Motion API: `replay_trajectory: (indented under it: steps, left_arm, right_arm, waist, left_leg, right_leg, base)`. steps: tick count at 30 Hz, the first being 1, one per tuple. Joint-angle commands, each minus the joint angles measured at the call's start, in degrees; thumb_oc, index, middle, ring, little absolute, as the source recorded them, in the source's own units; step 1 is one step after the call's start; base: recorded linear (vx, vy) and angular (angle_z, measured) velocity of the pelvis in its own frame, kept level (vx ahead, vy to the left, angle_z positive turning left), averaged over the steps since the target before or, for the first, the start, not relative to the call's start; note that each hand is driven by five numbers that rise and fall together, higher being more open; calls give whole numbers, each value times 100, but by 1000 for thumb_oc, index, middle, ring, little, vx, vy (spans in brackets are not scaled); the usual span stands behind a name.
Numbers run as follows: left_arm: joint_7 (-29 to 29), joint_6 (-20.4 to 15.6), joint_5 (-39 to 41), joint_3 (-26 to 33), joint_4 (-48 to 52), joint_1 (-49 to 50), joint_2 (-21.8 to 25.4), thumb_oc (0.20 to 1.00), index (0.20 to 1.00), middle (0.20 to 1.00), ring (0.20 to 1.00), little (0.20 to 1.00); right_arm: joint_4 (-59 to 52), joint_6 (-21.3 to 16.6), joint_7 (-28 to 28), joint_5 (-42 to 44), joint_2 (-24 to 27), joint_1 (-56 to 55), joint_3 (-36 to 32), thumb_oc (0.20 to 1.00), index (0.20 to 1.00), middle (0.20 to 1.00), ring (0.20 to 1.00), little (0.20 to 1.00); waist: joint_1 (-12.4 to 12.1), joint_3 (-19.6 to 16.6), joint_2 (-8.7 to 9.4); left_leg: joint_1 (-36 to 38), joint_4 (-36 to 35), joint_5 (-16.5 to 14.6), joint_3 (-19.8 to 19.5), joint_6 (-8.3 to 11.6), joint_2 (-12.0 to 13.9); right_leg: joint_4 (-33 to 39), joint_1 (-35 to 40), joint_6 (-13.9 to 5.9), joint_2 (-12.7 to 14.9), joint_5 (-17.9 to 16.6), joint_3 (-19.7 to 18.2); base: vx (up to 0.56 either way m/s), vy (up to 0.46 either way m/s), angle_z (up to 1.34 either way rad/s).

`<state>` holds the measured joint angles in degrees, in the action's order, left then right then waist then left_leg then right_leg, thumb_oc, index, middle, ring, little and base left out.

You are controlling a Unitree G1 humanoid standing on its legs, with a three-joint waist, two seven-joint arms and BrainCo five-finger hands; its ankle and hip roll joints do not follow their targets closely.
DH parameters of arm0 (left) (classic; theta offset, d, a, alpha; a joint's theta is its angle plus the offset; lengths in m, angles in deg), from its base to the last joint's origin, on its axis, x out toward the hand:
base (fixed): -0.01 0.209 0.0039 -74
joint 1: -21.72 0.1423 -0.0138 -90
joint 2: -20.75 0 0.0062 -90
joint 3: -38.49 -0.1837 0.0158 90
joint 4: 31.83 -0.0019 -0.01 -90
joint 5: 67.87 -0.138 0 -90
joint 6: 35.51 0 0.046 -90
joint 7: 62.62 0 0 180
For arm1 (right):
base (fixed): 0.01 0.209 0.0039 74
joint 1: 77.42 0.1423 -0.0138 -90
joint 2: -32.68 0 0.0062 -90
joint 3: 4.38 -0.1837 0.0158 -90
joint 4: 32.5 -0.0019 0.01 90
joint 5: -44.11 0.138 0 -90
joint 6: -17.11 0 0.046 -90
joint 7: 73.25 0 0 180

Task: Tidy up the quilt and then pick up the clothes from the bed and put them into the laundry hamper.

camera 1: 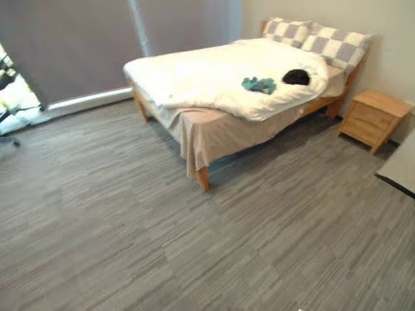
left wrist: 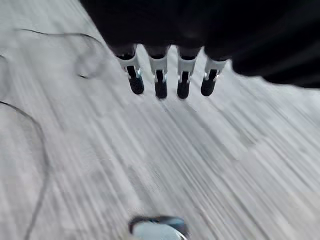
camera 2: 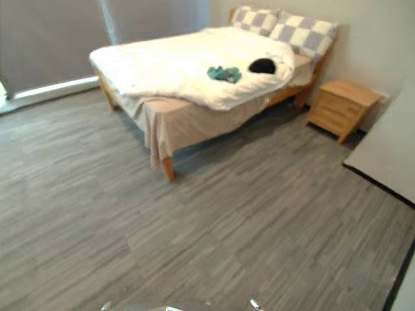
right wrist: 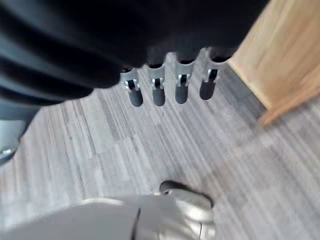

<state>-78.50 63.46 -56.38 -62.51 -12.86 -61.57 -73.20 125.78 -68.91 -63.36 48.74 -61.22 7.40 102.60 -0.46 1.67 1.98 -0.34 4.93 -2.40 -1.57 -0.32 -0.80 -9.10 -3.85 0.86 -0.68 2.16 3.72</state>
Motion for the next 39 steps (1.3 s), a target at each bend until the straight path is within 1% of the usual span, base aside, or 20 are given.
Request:
replay_trajectory:
  steps: [1,4,8,10,13,17,18,19,20,21,22,23,26,28,29,30,31,33,37,39]
  left_arm:
    - [-359,-11,408,-242,-48,-987,-111,1000,1000,1000,1000,1000]
    - [-213,-95,477,-285,-19,-1117,-120,1000,1000,1000,1000,1000]
    - [-158,-165,380,-350,10,-1155,-146,1000,1000,1000,1000,1000]
    - [-145,-174,234,-397,5,-1170,-146,1000,1000,1000,1000,1000]
    - [-120,-84,-116,-470,-4,-1183,-110,1000,1000,1000,1000,1000]
    - [-107,4,-358,-537,-20,-1194,-73,1000,1000,1000,1000,1000]
    - [-98,71,-425,-603,-30,-1210,-30,1000,1000,1000,1000,1000]
    - [-95,93,-458,-646,-35,-1205,-11,1000,1000,1000,1000,1000]
    - [-96,93,-458,-646,-35,-1205,-11,1000,1000,1000,1000,1000]
    - [-97,119,-575,-722,-40,-1158,10,1000,1000,1000,1000,1000]
    - [-100,114,-614,-745,-45,-1139,19,1000,1000,1000,1000,1000]
    - [-87,116,-630,-755,-46,-1132,24,1000,1000,1000,1000,1000]
    - [37,146,-754,-780,6,-1100,76,1000,1000,1000,1000,1000]
    - [71,177,-884,-805,40,-1107,95,1000,1000,1000,1000,1000]
    - [65,172,-912,-810,37,-1107,95,1000,1000,1000,1000,1000]
    - [94,138,-948,-841,11,-1078,93,1000,1000,1000,1000,1000]
    - [96,125,-946,-847,9,-1068,94,1000,1000,1000,1000,1000]
    - [136,24,-1012,-906,-13,-992,79,1000,1000,1000,1000,1000]
    - [157,20,-1157,-1007,-19,-945,19,1000,1000,1000,1000,1000]
    - [35,251,-1032,-985,-20,-820,-50,1000,1000,1000,1000,1000]
  right_arm:
    - [34,149,132,-50,61,766,6,1000,1000,1000,1000,1000]
    - [171,276,80,-32,68,715,-26,1000,1000,1000,1000,1000]
    - [178,258,50,137,39,699,-62,1000,1000,1000,1000,1000]
    - [146,191,19,216,28,741,-71,1000,1000,1000,1000,1000]
    - [31,149,29,390,11,827,-51,1000,1000,1000,1000,1000]
    - [-17,162,40,457,8,860,-52,1000,1000,1000,1000,1000]
    - [-30,169,28,472,12,867,-88,1000,1000,1000,1000,1000]
    - [-42,177,29,489,21,845,-109,1000,1000,1000,1000,1000]
    - [-42,177,29,489,21,845,-109,1000,1000,1000,1000,1000]
    - [-66,218,-11,458,39,776,-153,1000,1000,1000,1000,1000]
    - [-52,227,-40,427,41,759,-164,1000,1000,1000,1000,1000]
    - [-40,231,-54,416,40,753,-166,1000,1000,1000,1000,1000]
    - [66,280,-126,450,31,708,-127,1000,1000,1000,1000,1000]
    - [115,263,-210,452,82,729,-110,1000,1000,1000,1000,1000]
    - [125,260,-234,443,96,732,-110,1000,1000,1000,1000,1000]
    - [126,248,-282,364,130,715,-135,1000,1000,1000,1000,1000]
    - [121,248,-286,346,136,706,-140,1000,1000,1000,1000,1000]
    - [106,261,-369,163,172,609,-218,1000,1000,1000,1000,1000]
    - [115,323,-413,179,240,510,-282,1000,1000,1000,1000,1000]
    - [221,282,-413,46,270,479,-326,1000,1000,1000,1000,1000]
  waist:
    - [154,791,45]
    - [189,867,38]
    - [168,939,49]
    - [147,997,67]
    - [117,1107,94]
    - [95,1133,97]
    - [114,1151,61]
    - [144,1171,28]
    - [142,1169,30]
    - [209,1241,-57]
    - [213,1265,-65]
    - [215,1278,-69]
    - [308,1382,16]
    - [438,1474,86]
    - [466,1499,85]
    - [565,1543,87]
    - [584,1555,75]
    - [734,1611,-3]
    - [903,1610,-77]
    - [1032,1506,-214]
  left_leg:
    - [477,-993,28,598,-64,1]
    - [434,-993,50,569,-89,-9]
    - [401,-965,71,544,-137,-12]
    - [281,-729,2,552,-184,-16]
    - [-57,-73,-203,649,-305,-26]
    - [-254,274,-355,715,-406,-46]
    - [-295,377,-470,741,-549,-75]
    - [-270,379,-530,773,-625,-88]
    - [-273,380,-531,776,-626,-90]
    - [-173,369,-640,828,-742,-111]
    - [-151,387,-683,846,-766,-139]
    - [-141,399,-703,851,-772,-149]
    - [69,452,-921,815,-706,-307]
    - [263,430,-1043,709,-642,-421]
    - [312,420,-1063,689,-630,-433]
    - [467,366,-1110,636,-602,-495]
    - [504,359,-1120,623,-595,-495]
    - [764,315,-1210,449,-552,-554]
    - [1044,428,-1445,274,-492,-632]
    - [1376,642,-1521,323,-288,-527]
  right_leg:
    - [1300,883,-710,303,-340,234]
    - [1183,793,-715,316,-318,162]
    - [886,666,-749,409,-226,138]
    - [597,551,-772,514,-149,149]
    - [12,331,-764,670,3,204]
    - [-331,268,-742,770,173,233]
    - [-992,67,-748,918,59,215]
    - [-1470,-141,-739,1000,-108,196]
    - [-1477,-147,-740,1002,-106,192]
    - [-2340,-516,-732,1100,-356,232]
    - [-2420,-609,-740,1140,-416,251]
    - [-2417,-637,-743,1154,-439,266]
    - [-1393,-819,-869,1020,-578,375]
    - [-352,-931,-944,841,-686,323]
    - [-180,-944,-959,801,-730,313]
    - [357,-1064,-1047,739,-927,276]
    - [457,-1080,-1057,720,-954,280]
    - [1011,-1317,-1118,626,-1090,257]
    - [1133,-1336,-1075,603,-1146,66]
    - [771,-1343,-952,527,-1068,-4]
  base:
    - [23,78,2]
    - [16,90,-1]
    - [37,79,-14]
    - [27,77,-4]
    - [41,73,-5]
    - [72,80,-12]
    - [132,160,2]
    - [117,148,2]
    - [165,170,-18]
    - [165,125,-30]
    - [190,126,-33]
    - [222,-19,-18]
    - [309,-103,-12]
    - [310,-146,-21]
    - [416,-124,0]
    - [337,-75,14]
    - [434,-84,21]
    - [618,-116,17]
    - [532,-132,38]
    - [619,-169,56]
